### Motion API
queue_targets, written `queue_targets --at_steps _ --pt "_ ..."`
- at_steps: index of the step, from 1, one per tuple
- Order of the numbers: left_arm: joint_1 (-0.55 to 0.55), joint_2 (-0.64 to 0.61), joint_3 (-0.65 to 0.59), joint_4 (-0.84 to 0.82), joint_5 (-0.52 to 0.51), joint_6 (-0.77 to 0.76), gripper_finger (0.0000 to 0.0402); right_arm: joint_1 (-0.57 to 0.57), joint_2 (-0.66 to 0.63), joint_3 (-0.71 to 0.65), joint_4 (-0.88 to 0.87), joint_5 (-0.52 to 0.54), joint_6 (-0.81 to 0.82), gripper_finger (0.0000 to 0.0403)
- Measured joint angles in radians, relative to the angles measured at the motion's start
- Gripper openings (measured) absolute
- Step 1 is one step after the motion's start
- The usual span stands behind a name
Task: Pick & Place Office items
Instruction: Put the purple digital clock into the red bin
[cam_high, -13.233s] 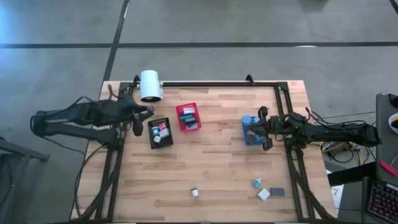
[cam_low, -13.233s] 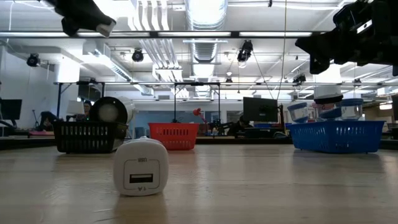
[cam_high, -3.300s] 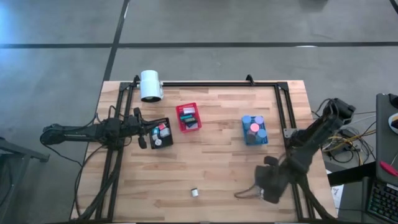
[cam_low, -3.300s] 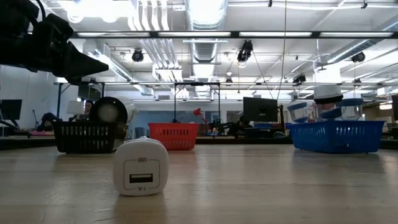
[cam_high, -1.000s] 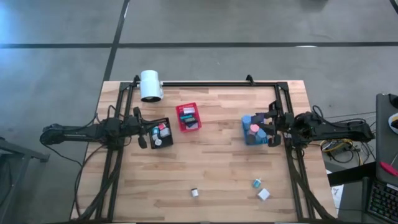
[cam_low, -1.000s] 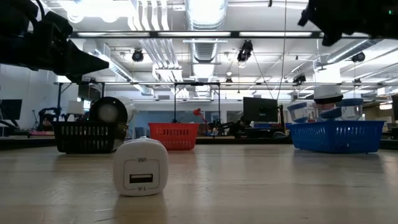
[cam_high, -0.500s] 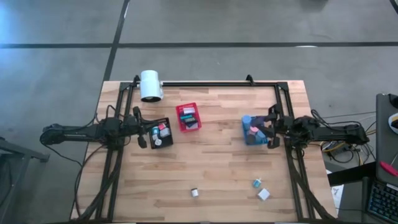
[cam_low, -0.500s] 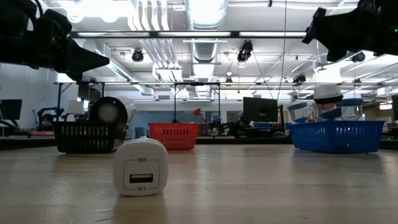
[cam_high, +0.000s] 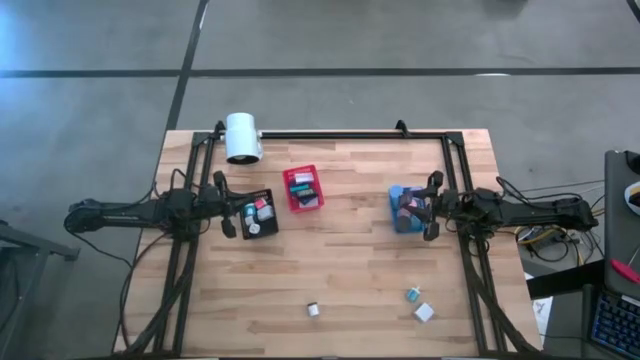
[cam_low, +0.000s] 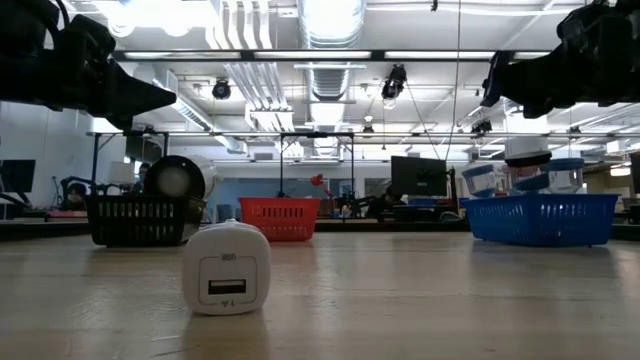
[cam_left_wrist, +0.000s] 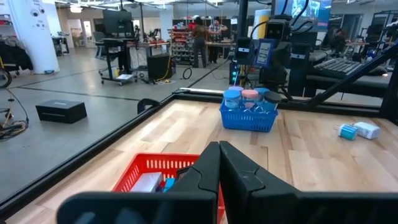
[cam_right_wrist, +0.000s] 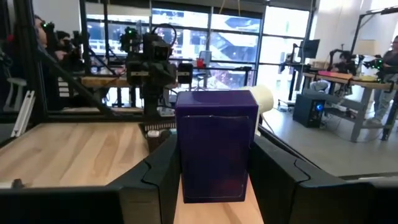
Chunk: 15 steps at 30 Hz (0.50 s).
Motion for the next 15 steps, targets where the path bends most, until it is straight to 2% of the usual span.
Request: queue_targets --at_steps 15 --pt "0.0 0.0 0.0 0.007 -0.002 0.0 0.001 0.0 0.0 0.0 0.004 0.0 0.01 0.0148"
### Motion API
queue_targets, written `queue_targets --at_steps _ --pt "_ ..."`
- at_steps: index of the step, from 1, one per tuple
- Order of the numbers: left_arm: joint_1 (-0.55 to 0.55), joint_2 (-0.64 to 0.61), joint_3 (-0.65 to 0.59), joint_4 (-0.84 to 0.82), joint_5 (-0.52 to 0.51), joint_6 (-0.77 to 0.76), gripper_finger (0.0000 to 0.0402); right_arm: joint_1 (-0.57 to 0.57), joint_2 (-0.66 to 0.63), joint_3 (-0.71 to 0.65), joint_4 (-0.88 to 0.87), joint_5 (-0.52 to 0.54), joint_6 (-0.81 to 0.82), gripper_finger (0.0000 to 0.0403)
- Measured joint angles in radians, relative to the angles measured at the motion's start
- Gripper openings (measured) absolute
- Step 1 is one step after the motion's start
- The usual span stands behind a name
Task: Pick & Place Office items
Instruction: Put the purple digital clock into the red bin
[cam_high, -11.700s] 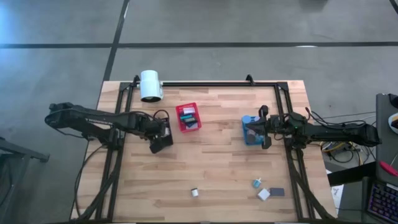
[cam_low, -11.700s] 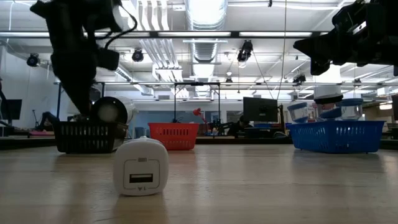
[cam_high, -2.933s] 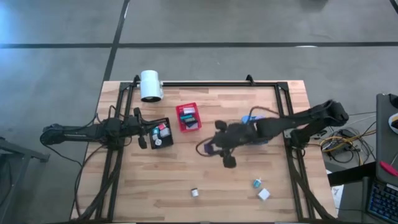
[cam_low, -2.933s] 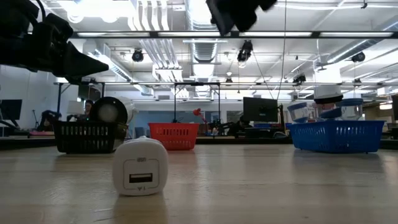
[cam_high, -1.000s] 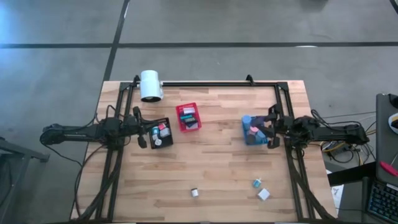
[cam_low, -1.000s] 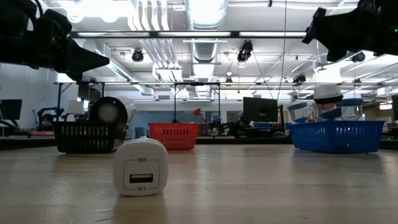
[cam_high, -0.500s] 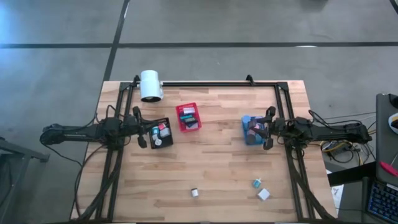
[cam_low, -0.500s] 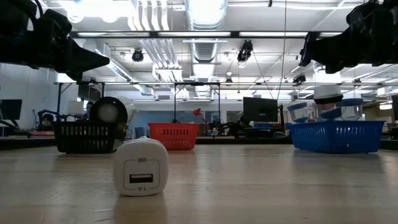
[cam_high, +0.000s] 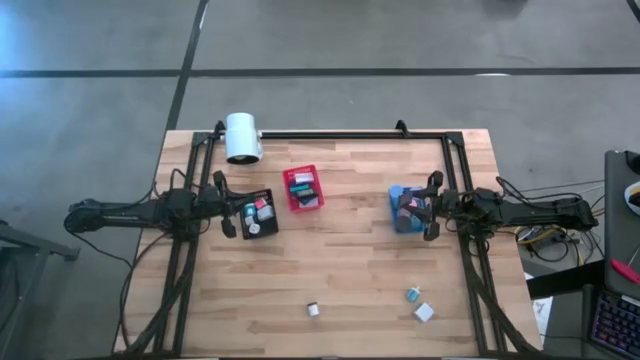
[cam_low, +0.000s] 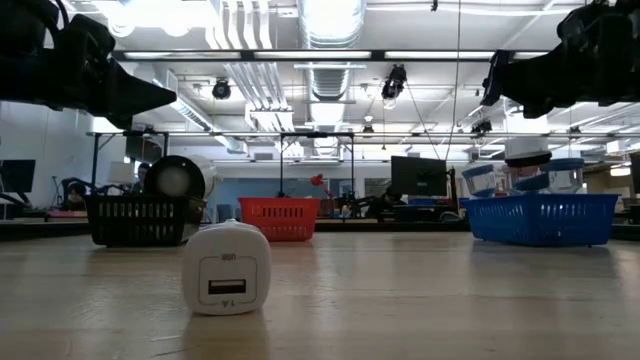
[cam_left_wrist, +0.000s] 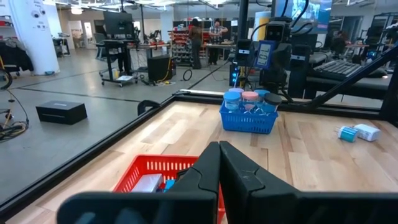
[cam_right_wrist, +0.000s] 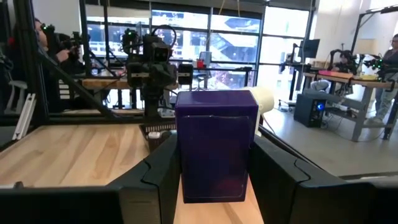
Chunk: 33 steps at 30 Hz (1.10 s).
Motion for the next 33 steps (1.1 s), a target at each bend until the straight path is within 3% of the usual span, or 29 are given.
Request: queue_targets --at_steps 24,33 --pt "0.0 0.0 0.0 0.006 -0.002 0.0 0.001 0.0 0.049 0.0 0.001 0.022 0.039 0.0148" --pt "0.0 0.0 0.0 0.038 0.0 -0.016 0.001 0.0 0.17 0.047 0.109 0.05 0.094 0.0148"
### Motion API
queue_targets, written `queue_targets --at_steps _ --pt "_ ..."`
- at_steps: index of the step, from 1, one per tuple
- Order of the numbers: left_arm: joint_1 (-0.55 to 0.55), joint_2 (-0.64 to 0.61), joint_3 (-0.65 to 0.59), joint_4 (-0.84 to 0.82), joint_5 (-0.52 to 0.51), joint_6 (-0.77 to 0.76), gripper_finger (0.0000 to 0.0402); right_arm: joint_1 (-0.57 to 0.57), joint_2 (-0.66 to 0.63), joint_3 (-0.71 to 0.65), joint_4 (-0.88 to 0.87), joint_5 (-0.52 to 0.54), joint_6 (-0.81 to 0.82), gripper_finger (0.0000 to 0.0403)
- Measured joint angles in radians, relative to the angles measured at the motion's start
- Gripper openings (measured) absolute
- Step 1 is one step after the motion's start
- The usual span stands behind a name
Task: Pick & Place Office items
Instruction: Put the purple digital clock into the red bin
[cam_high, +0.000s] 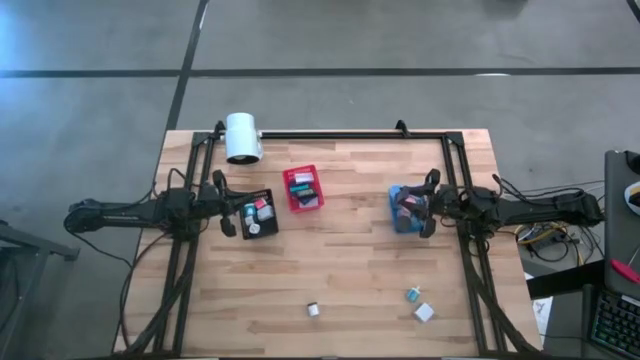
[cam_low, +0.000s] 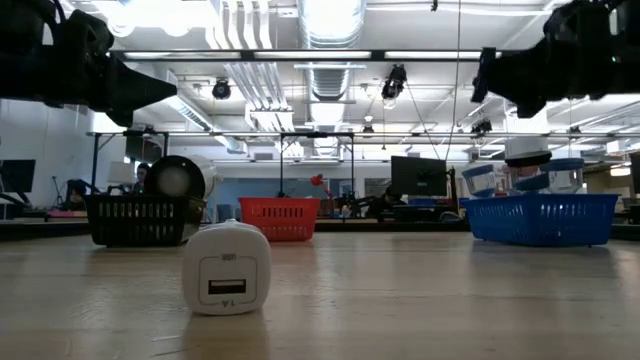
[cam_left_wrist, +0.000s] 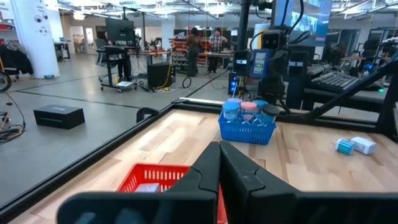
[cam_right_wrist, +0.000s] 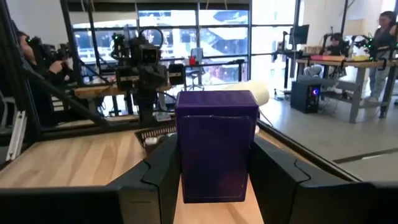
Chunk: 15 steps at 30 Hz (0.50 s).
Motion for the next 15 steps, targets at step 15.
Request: queue_targets --at_steps 15 --pt "0.0 0.0 0.0 0.03 0.001 -0.019 0.001 -0.001 0.626 0.596 -0.287 0.037 -0.052 0.0148"
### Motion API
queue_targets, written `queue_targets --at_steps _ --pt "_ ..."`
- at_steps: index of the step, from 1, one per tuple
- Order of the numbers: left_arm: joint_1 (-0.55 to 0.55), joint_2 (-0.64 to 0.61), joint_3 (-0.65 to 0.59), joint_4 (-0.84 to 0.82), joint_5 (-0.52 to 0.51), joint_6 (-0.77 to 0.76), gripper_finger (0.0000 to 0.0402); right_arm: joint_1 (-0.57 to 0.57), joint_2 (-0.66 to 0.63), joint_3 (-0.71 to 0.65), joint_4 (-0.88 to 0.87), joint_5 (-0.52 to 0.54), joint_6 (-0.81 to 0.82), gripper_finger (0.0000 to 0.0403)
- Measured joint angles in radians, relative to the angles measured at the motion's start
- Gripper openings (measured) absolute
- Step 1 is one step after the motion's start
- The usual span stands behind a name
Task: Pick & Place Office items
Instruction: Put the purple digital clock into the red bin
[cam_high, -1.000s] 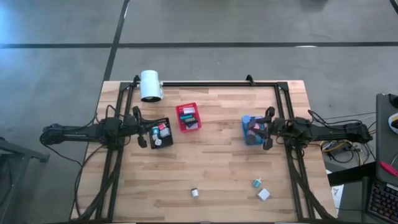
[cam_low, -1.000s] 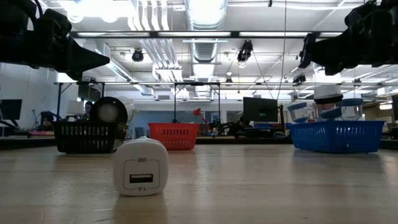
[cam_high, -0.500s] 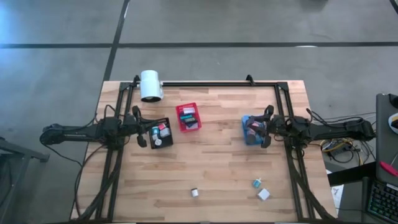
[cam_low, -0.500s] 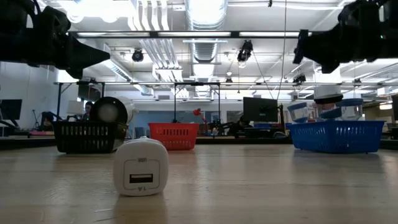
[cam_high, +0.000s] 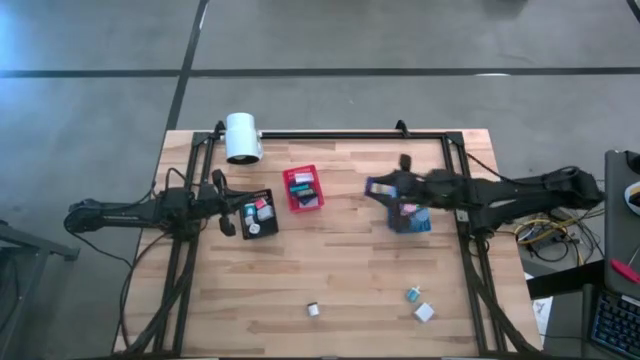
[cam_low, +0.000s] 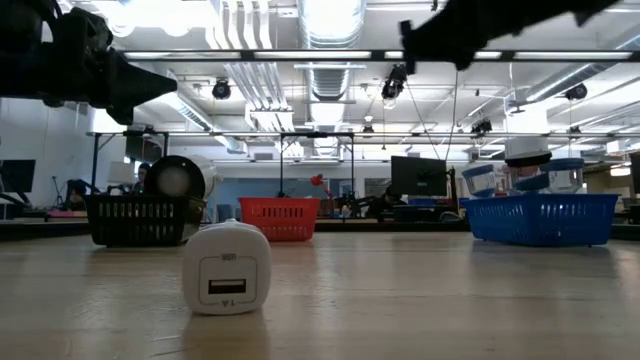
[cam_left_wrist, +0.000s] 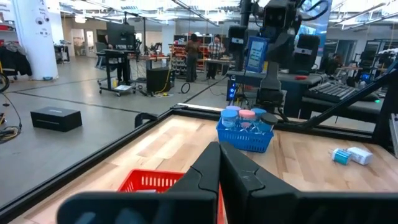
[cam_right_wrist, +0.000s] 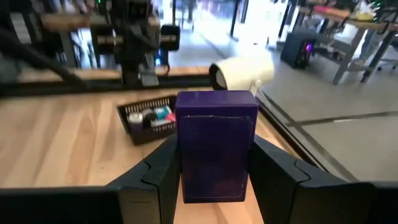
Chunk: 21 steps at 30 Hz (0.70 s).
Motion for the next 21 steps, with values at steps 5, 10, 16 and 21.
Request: queue_targets --at_steps 5,10,16,21 --pt "0.0 0.0 0.0 0.0 0.0 0.0 0.001 -0.018 0.214 0.21 -0.093 -0.007 -0.028 0.0148" --pt "0.0 0.0 0.0 -0.002 0.0 0.0 0.001 -0.052 0.42 0.406 -0.212 -0.009 -0.019 0.0148" --pt "0.0 0.0 0.0 -0.008 0.001 0.0 0.001 -0.101 0.662 0.588 -0.294 -0.103 -0.052 0.0148" --pt "0.0 0.0 0.0 -0.008 0.001 0.0 0.001 -0.125 0.831 0.696 -0.305 -0.117 -0.069 0.0148"
